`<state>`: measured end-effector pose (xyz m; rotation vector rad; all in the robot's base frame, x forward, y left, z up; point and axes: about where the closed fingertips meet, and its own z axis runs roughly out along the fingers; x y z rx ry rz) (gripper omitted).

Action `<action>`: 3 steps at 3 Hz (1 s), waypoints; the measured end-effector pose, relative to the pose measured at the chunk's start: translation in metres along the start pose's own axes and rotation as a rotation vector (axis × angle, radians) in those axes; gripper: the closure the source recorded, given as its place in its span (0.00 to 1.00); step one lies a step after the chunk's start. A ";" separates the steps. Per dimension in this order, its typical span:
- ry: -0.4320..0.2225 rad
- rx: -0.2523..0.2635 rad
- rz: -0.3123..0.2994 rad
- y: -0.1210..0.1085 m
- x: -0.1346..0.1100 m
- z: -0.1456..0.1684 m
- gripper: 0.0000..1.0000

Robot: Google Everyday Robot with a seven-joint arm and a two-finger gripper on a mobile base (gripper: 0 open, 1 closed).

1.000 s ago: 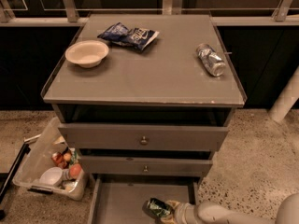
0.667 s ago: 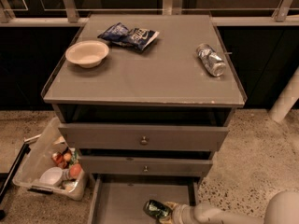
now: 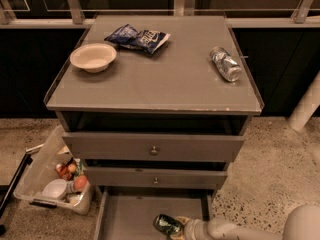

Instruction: Place green can into bottom drawer

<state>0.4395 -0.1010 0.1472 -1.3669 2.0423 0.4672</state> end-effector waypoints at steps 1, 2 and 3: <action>0.000 0.000 0.000 0.000 0.000 0.000 0.34; 0.000 0.000 0.000 0.000 0.000 0.000 0.11; 0.000 0.000 0.000 0.000 0.000 0.000 0.00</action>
Offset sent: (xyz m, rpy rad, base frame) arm 0.0000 0.0000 0.0000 0.0000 0.0000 0.0000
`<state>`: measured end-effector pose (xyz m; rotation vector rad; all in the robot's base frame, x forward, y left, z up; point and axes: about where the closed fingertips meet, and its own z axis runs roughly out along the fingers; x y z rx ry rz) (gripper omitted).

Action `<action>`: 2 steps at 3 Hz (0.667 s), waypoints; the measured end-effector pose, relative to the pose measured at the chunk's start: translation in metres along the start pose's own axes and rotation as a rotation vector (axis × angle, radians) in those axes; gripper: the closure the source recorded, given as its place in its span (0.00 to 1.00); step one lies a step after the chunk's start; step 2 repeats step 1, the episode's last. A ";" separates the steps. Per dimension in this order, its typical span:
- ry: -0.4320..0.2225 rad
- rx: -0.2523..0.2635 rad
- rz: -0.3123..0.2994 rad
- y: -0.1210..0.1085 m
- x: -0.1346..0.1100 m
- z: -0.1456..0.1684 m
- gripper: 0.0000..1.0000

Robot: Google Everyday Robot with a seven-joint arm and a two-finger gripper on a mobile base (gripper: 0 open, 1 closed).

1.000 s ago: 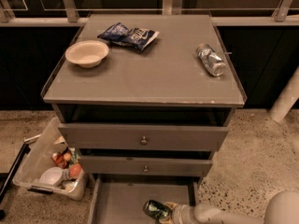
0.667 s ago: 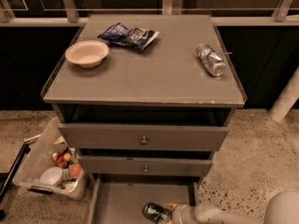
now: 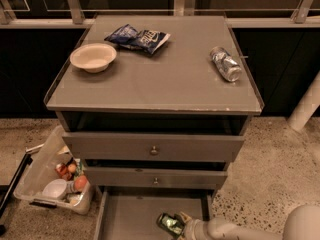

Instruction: Place green can into bottom drawer

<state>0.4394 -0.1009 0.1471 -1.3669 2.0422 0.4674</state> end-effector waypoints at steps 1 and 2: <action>0.000 0.000 0.000 0.000 0.000 0.000 0.00; 0.000 0.000 0.000 0.000 0.000 0.000 0.00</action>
Offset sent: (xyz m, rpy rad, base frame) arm 0.0000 0.0000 0.0000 0.0000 0.0000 0.0000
